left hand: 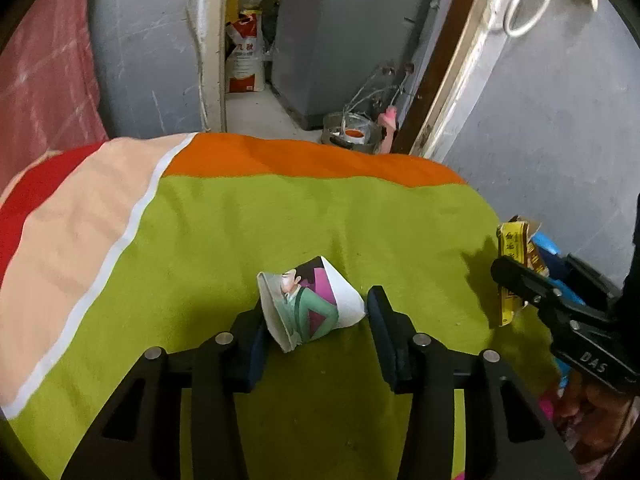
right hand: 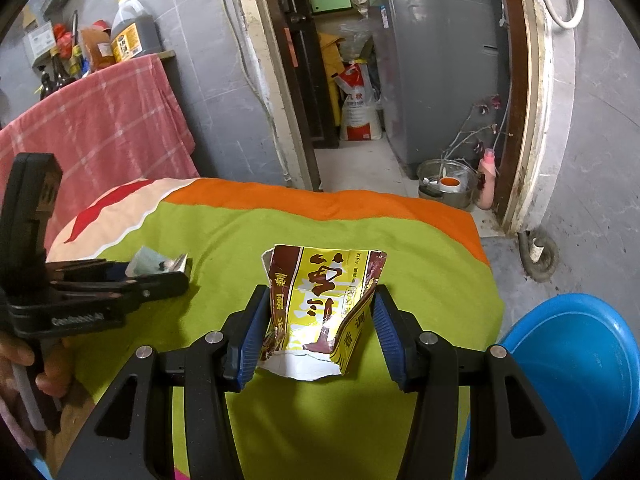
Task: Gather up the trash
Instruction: 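Hold the paper cup and yellow wrapper while lifting both above the blanket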
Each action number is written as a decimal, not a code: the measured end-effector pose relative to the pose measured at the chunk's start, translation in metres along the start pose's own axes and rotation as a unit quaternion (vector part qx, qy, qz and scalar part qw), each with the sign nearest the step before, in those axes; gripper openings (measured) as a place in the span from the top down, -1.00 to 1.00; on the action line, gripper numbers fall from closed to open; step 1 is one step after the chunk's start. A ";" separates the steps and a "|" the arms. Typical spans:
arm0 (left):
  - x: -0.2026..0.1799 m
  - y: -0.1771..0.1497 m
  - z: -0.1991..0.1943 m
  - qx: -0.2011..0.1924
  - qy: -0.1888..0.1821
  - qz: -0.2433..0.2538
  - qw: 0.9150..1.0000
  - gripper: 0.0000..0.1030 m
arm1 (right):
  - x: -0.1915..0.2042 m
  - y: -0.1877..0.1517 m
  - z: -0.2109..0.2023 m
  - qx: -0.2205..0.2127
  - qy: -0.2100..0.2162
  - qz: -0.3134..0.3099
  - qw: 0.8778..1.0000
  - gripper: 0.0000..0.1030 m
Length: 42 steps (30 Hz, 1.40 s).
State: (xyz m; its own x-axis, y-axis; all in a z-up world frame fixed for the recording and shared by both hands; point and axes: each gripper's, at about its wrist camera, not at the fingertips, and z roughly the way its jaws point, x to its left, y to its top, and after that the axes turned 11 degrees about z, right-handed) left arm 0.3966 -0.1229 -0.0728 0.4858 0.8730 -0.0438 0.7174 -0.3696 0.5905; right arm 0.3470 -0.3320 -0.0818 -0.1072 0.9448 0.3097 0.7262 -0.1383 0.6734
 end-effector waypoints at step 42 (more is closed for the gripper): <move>-0.049 -0.027 -0.022 -0.053 -0.047 0.036 0.997 0.43 | -0.011 -0.029 -0.038 -0.028 -0.006 0.000 1.000 0.04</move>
State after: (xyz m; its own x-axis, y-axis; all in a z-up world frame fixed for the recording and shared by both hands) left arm 0.3425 -0.1487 -0.0693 0.5821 0.8101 -0.0698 0.6240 -0.3901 0.6771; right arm 0.3017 -0.3497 -0.0792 -0.0996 0.9482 0.3015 0.6869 -0.1537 0.7103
